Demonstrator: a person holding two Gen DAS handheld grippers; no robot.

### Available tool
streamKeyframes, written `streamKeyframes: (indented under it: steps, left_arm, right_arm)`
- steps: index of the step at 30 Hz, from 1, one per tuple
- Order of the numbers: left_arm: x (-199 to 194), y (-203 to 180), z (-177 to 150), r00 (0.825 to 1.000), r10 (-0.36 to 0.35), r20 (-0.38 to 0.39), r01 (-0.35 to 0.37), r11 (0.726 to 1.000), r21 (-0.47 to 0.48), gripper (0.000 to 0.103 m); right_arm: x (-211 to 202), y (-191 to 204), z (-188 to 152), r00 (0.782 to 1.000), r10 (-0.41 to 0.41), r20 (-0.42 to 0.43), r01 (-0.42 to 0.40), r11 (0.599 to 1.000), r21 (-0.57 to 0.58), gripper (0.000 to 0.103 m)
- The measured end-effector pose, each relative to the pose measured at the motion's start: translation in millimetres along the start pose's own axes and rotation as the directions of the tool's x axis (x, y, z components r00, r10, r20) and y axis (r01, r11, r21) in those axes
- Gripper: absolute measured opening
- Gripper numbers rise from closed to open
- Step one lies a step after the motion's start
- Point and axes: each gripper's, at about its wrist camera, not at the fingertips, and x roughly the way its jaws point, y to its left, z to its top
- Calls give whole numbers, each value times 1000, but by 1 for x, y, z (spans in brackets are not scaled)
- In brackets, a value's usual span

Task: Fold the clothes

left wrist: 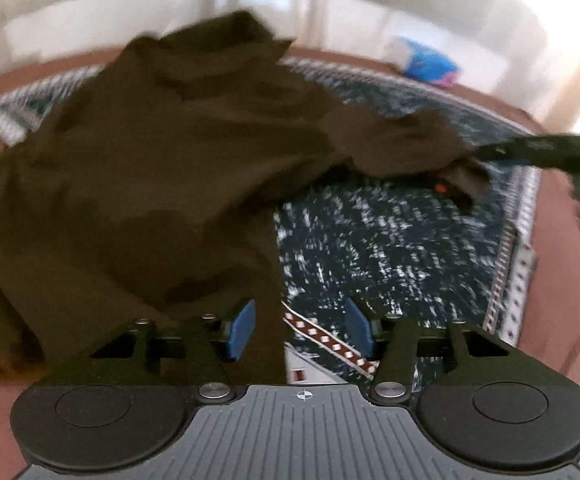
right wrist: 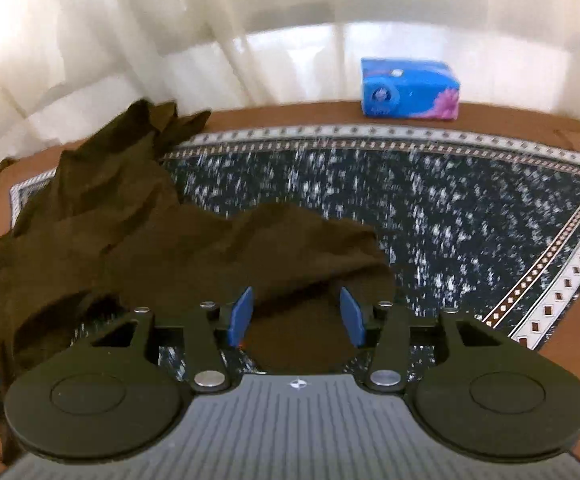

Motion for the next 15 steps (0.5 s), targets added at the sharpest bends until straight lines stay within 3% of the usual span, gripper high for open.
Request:
streamKeyframes:
  steps: [6, 15]
  left_arm:
    - [20, -12, -5, 993, 114, -26, -115, 991, -74, 62]
    - [35, -14, -5, 985, 165, -41, -167, 984, -68, 58]
  right_arm:
    - [14, -22, -7, 998, 48, -52, -51, 997, -59, 57]
    - [36, -35, -1, 999, 6, -43, -10, 997, -81, 67]
